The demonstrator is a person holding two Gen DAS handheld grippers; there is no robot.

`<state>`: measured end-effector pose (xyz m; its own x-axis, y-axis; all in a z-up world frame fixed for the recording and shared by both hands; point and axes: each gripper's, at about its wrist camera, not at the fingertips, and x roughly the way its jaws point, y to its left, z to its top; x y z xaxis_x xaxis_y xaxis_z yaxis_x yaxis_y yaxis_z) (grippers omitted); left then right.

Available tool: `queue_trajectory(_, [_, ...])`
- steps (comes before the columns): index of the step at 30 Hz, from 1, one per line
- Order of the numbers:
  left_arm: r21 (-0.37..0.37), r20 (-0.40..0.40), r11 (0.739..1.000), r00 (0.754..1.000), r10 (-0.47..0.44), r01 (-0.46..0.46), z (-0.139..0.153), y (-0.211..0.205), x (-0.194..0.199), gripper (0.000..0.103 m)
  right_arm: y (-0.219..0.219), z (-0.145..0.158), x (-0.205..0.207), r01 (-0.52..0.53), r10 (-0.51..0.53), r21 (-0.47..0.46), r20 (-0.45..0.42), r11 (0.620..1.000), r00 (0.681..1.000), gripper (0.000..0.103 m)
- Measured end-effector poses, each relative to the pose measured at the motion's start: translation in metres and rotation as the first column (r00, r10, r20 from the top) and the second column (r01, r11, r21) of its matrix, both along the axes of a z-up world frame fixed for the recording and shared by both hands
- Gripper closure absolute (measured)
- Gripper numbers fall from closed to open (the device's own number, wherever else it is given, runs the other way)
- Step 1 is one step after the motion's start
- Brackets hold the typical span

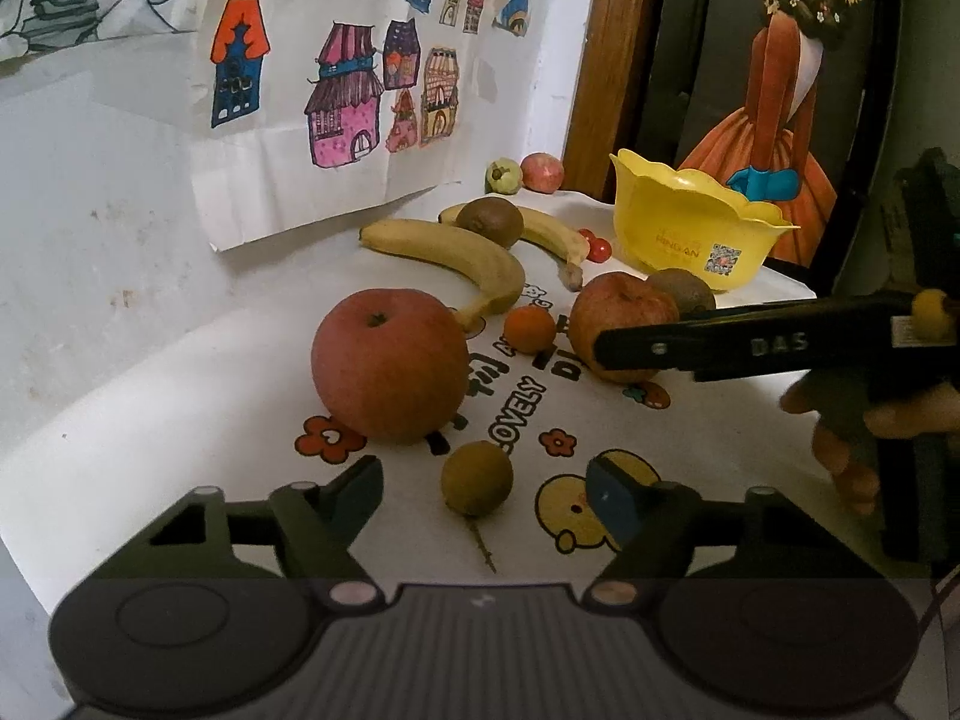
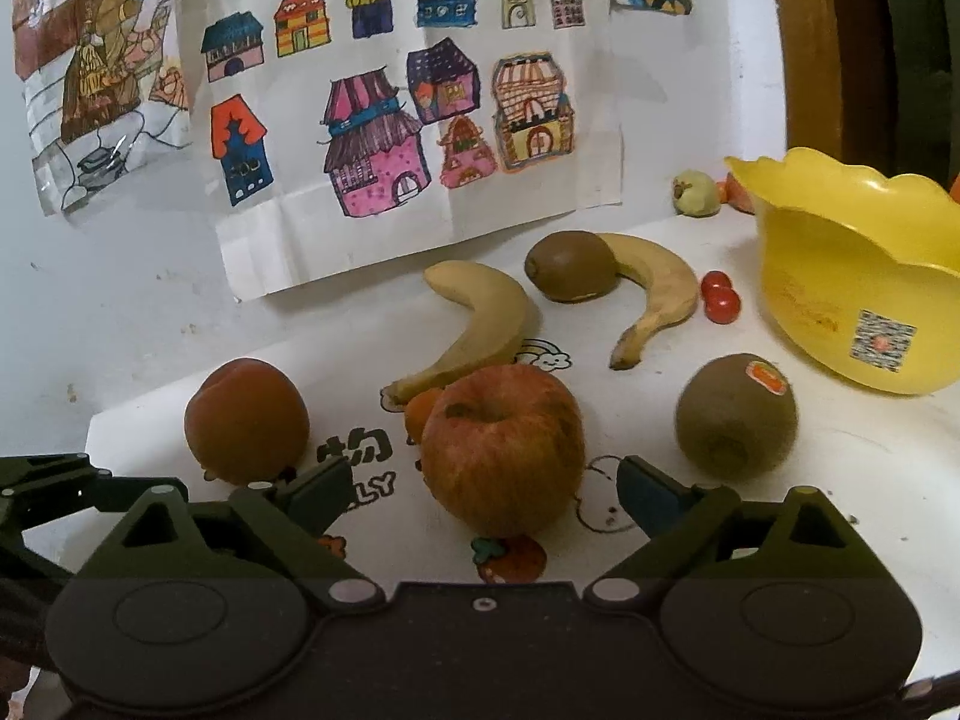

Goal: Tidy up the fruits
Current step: 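Close left tool on small brown stemmed fruit while right tool grasps red apple, then carry both fruits into the yellow bowl and open both tools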

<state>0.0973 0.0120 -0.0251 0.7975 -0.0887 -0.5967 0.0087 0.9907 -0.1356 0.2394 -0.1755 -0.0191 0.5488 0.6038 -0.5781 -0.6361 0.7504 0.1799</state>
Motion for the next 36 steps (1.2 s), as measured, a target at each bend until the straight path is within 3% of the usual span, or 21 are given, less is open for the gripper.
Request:
queue_trajectory(6, [0.004, -0.014, 1.000, 1.000, 0.005, -0.005, -0.003, -0.002, 0.002, 0.045, 0.014, -0.009, 0.009, 0.006, -0.006, -0.024, -0.005, 1.000, 1.000, 0.011])
queue_trajectory(13, [0.040, -0.010, 0.999, 1.000, 0.019, -0.018, -0.004, -0.006, 0.002, 0.055, 0.023, -0.015, 0.014, 0.005, -0.005, -0.049, -0.007, 0.999, 1.000, 0.015])
queue_trajectory(21, [0.053, -0.013, 0.998, 1.000, 0.023, -0.022, -0.004, -0.008, 0.003, 0.074, 0.031, -0.019, 0.011, 0.024, -0.021, -0.092, 0.030, 0.995, 0.999, 0.024])
queue_trajectory(26, [0.068, -0.014, 0.998, 1.000, 0.012, -0.011, -0.004, -0.010, 0.003, 0.074, 0.033, -0.020, 0.010, 0.061, -0.055, -0.114, 0.055, 0.992, 0.997, 0.038])
queue_trajectory(36, [0.087, 0.003, 0.996, 1.000, -0.010, 0.010, 0.002, -0.017, 0.002, 0.074, 0.024, -0.019, 0.000, 0.074, -0.070, -0.090, 0.050, 0.993, 0.996, 0.039])
